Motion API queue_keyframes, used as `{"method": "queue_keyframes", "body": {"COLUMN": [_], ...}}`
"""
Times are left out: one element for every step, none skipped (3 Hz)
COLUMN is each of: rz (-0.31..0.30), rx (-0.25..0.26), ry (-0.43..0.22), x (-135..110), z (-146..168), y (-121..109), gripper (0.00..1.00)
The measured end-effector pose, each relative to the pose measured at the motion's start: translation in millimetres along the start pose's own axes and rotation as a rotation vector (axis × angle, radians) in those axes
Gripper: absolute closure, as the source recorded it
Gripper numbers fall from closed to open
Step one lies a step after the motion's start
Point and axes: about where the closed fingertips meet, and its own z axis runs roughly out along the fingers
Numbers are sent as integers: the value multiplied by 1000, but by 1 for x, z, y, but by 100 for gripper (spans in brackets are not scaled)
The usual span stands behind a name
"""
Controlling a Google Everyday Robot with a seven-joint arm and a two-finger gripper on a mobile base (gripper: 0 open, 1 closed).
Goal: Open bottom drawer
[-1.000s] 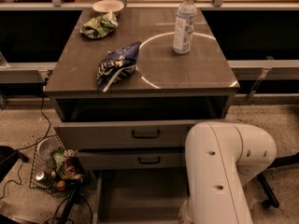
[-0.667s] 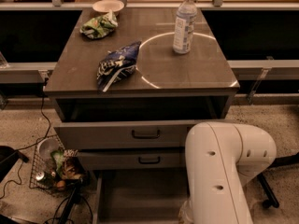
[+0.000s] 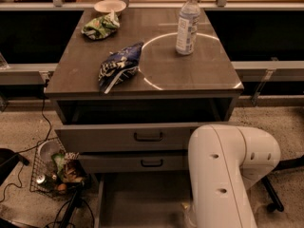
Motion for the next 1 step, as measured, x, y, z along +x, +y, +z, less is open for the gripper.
{"method": "queue_keyframes", "body": {"rz": [0], "rx": [0], "ry": [0], "x": [0], "z": [0], "y": [0], "gripper": [0]}}
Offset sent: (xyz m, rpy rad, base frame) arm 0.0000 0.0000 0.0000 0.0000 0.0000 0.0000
